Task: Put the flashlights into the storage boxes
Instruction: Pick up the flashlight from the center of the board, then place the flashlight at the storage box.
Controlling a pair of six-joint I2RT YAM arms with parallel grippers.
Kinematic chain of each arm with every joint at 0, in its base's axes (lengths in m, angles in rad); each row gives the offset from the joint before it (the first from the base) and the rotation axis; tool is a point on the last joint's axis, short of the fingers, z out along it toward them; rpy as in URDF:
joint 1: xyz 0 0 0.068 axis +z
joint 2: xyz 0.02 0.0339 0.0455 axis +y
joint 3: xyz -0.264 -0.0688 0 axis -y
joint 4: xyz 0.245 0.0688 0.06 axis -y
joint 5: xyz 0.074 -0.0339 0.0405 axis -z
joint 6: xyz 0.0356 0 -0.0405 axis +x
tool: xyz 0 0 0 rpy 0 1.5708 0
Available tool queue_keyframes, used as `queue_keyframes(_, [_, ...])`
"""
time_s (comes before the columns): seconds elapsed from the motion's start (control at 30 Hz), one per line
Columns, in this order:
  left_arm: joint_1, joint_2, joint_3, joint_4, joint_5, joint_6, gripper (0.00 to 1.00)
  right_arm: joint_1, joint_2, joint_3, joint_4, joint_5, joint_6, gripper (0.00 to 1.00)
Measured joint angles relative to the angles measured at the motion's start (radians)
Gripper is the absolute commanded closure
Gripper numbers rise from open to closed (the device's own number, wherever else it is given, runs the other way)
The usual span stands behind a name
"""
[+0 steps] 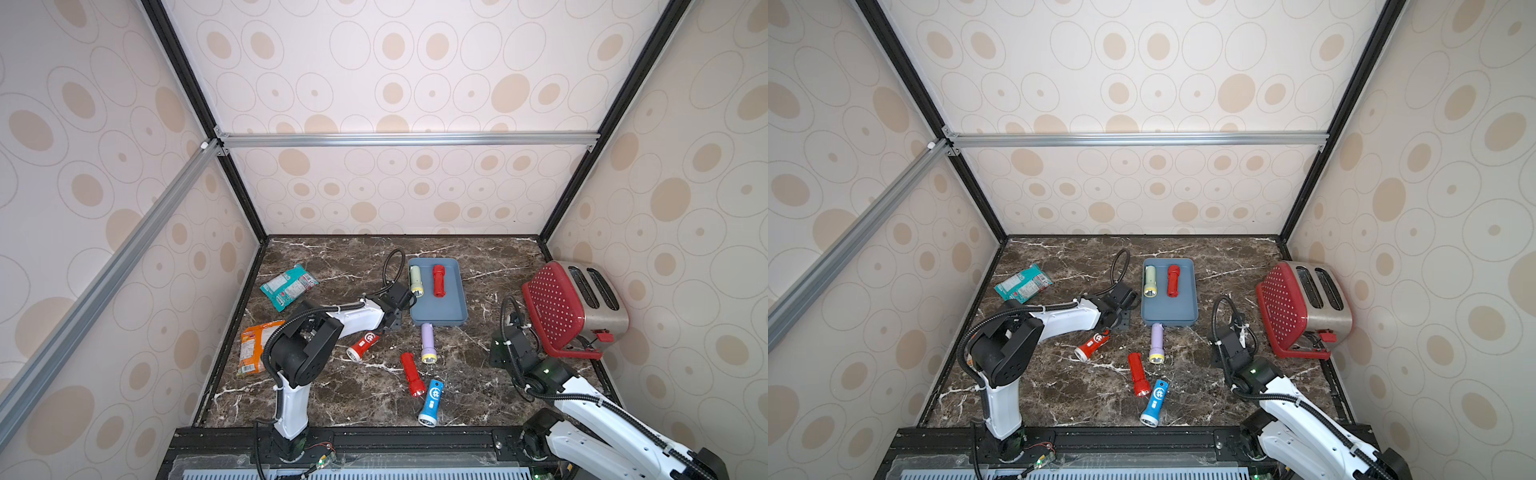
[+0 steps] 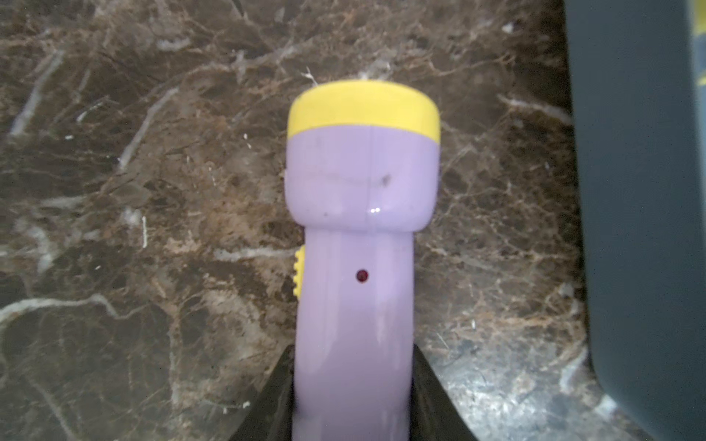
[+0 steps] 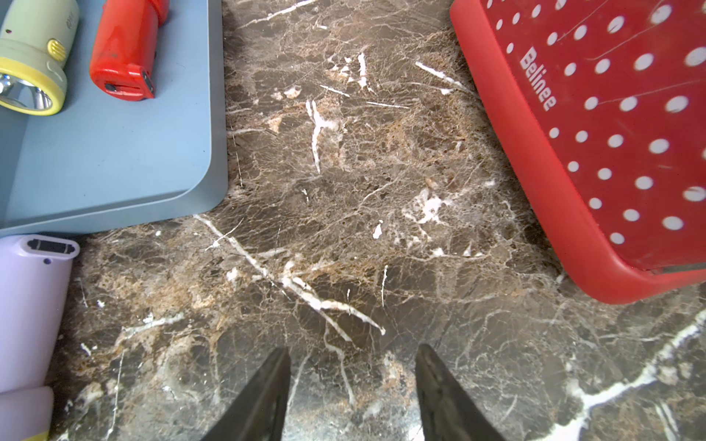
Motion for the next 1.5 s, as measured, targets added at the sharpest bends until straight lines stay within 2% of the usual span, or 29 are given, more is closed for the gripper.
queue_keyframes(0.23, [0.0,0.0,0.201,-0.103,-0.012,0.007,0.91,0.0,-0.046,0.0,0.002,0.002,0.0,0.45])
queue_keyframes(0.47, [0.0,0.014,0.355,-0.043,0.034,-0.039,0.9,0.0,-0.042,0.0,-0.006,0.012,0.007,0.45])
queue_keyframes(0.57, [0.0,0.099,0.473,-0.012,0.058,-0.051,0.9,0.0,-0.042,0.0,-0.006,0.016,0.008,0.45])
queue_keyframes(0.7, [-0.002,0.282,0.666,0.035,0.084,-0.052,0.91,0.0,-0.042,0.0,-0.01,0.022,0.011,0.44])
queue_keyframes(0.83, [-0.005,0.426,0.768,0.036,0.089,-0.052,0.93,0.0,-0.043,0.0,-0.013,0.031,0.016,0.45])
queue_keyframes(0.93, [-0.01,0.489,0.79,0.039,0.087,-0.052,0.93,0.0,-0.042,0.0,-0.013,0.035,0.016,0.45])
queue_keyframes(1.13, [-0.015,0.478,0.745,0.068,0.071,-0.053,0.91,0.0,-0.035,0.0,-0.013,0.037,0.019,0.44])
queue_keyframes(1.37, [-0.018,0.476,0.739,0.078,0.058,-0.06,0.8,0.0,-0.031,0.0,-0.013,0.038,0.019,0.45])
queue_keyframes(1.5, [-0.025,0.472,0.734,0.077,0.054,-0.079,0.79,0.0,-0.031,0.0,-0.013,0.038,0.021,0.44])
